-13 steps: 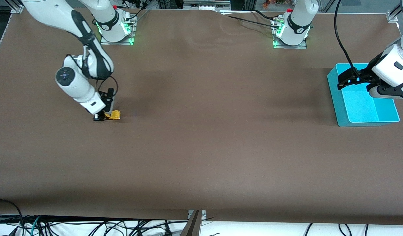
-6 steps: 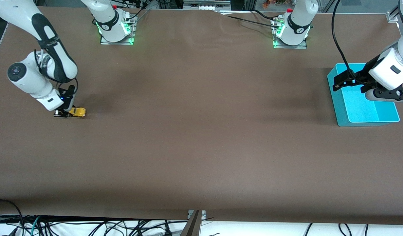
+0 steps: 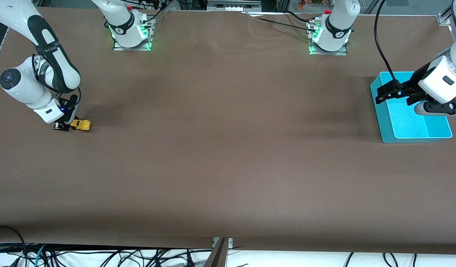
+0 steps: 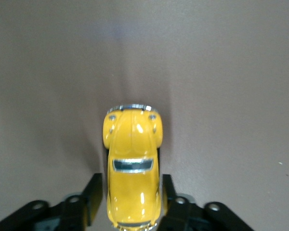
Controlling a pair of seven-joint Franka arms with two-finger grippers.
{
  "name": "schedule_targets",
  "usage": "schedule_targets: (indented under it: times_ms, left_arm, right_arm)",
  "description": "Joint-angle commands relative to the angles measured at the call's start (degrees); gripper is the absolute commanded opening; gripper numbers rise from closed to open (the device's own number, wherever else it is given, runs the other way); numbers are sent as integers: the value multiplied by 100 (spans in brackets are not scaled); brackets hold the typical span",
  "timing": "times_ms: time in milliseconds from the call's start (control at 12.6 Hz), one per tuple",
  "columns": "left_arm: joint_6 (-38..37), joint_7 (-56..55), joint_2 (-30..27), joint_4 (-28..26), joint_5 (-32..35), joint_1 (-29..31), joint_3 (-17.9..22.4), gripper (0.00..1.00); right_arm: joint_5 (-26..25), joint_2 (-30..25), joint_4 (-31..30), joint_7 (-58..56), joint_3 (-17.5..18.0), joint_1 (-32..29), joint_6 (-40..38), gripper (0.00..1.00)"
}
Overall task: Wind and store yellow beetle car
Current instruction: 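Swing the right gripper and release the car toward the cyan bin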
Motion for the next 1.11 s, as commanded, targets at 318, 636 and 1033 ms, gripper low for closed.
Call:
schedule_targets:
  times_ms: [318, 636, 1033]
  left_arm:
    - [-213, -60, 89, 19, -61, 53, -7, 100]
    - [-318, 36, 63, 36, -61, 211, 2, 100]
    - [-336, 36, 89, 19, -26, 220, -6, 100]
  right_arm:
    - [27, -306, 647, -47, 300, -39, -940, 100]
    - [44, -306, 1105, -47, 309, -39, -1503, 100]
    - [598, -315, 1509, 530, 503, -31, -1767, 100]
